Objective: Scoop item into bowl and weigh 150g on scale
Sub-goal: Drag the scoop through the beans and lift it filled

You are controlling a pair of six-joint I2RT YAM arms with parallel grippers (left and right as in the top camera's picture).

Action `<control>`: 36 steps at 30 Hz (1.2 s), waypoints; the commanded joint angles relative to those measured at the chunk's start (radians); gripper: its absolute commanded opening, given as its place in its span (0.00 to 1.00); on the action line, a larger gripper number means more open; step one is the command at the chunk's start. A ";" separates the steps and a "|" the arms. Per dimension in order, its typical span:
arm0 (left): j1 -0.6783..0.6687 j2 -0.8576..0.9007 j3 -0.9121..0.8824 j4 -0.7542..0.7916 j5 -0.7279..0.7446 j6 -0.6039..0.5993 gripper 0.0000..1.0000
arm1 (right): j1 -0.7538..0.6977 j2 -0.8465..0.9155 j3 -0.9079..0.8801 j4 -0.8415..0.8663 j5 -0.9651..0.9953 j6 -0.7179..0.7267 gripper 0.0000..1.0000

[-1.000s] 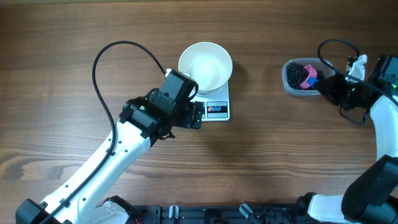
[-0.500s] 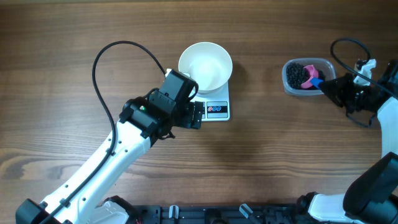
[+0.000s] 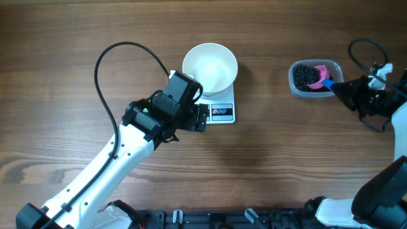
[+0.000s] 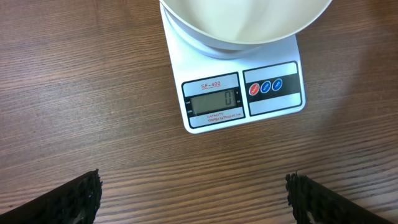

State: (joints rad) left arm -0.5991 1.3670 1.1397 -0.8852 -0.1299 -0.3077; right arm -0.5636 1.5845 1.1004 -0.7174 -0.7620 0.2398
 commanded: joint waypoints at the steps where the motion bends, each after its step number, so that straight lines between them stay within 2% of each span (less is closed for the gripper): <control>1: 0.008 0.008 -0.008 0.003 0.005 0.016 1.00 | -0.022 0.007 -0.003 0.006 -0.079 0.026 0.04; 14: 0.008 0.008 -0.008 0.003 0.005 0.016 1.00 | -0.111 0.007 -0.003 -0.002 -0.172 0.078 0.04; 20: 0.008 0.008 -0.008 0.003 0.005 0.016 1.00 | -0.157 0.007 -0.003 -0.002 -0.293 0.078 0.04; 33: 0.008 0.008 -0.008 0.003 0.005 0.016 1.00 | -0.160 0.007 -0.003 -0.002 -0.507 0.079 0.04; 36: 0.008 0.008 -0.008 0.003 0.005 0.016 1.00 | -0.146 0.007 -0.003 0.000 -0.551 0.116 0.04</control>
State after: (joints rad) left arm -0.5991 1.3670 1.1397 -0.8852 -0.1299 -0.3073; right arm -0.7227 1.5845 1.1004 -0.7204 -1.1881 0.3229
